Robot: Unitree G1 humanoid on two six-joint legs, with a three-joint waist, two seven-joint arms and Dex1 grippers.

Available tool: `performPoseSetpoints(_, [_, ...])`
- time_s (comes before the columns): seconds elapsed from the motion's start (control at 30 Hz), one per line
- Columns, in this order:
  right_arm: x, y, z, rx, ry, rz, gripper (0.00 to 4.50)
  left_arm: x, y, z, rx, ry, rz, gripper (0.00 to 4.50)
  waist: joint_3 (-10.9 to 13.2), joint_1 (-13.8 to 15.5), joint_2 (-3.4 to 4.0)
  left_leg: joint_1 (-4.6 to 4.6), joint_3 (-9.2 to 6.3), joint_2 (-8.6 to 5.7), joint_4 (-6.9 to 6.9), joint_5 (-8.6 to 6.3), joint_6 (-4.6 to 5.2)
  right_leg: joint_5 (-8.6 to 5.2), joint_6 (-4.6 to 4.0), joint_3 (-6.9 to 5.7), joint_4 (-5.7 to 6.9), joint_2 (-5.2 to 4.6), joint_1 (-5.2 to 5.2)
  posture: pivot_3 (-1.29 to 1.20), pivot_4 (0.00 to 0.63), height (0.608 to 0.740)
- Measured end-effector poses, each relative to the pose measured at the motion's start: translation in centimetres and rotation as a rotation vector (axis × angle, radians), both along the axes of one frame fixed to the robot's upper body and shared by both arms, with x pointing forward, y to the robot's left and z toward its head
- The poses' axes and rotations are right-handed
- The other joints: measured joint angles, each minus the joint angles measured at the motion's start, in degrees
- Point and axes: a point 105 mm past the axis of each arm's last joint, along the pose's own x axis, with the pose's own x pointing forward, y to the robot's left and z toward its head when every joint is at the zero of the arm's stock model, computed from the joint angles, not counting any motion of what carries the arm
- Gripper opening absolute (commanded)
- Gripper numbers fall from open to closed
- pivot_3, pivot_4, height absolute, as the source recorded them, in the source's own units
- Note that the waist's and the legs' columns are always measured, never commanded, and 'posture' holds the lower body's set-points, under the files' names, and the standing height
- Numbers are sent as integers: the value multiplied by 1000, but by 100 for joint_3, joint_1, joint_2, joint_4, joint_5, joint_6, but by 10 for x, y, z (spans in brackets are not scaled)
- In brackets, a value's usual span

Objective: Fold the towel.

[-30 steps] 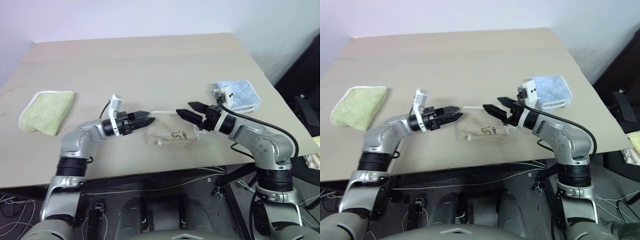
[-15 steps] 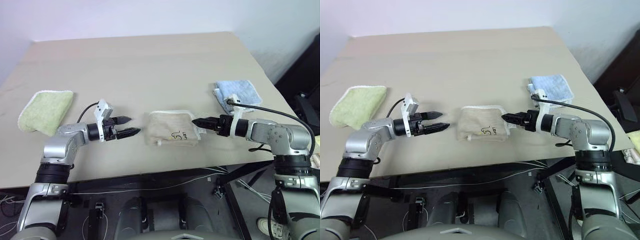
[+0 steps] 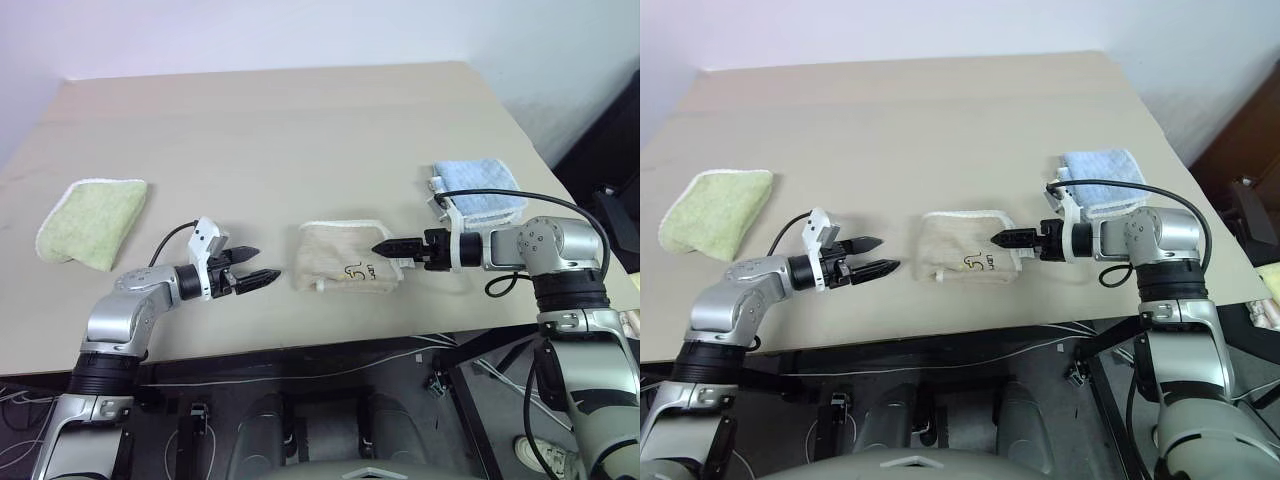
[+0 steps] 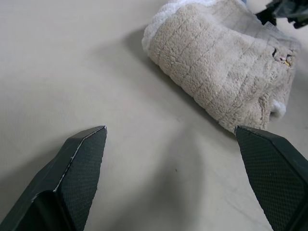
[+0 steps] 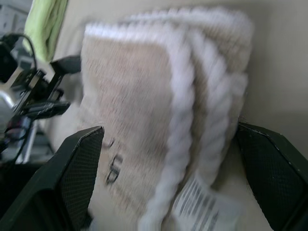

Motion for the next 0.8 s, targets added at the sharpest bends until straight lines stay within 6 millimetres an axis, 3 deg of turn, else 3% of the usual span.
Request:
performPoseSetpoints(0.13, [-5,13,-4,44,48,40,4500,-4,3,-1,6,-2,25,4450,-1,-22,0,6,0,4,0,0,-1,1,2,0,4,10,3,0,150,740])
performPoseSetpoints(0.23, [-6,27,-8,86,73,61,3892,-5,6,-1,21,1,42,4500,-2,-87,-2,10,0,8,0,1,-3,1,2,-2,9,16,6,0,150,740])
performPoseSetpoints(0.5, [-11,42,-24,150,142,65,1236,-5,12,2,66,-4,57,4500,-2,-127,0,6,4,7,0,2,-5,5,8,-2,12,15,3,0,150,740])
performPoseSetpoints(0.63, [-11,42,-16,196,134,65,20,1,12,5,63,-17,62,4500,-4,-128,-3,9,2,7,7,2,-5,4,3,-2,11,13,10,0,150,740])
performPoseSetpoints(0.8, [-21,34,-11,201,108,49,20,4,13,2,78,-19,56,4500,-2,-92,-1,-1,1,6,4,2,-6,4,1,-3,10,9,0,0,150,740])
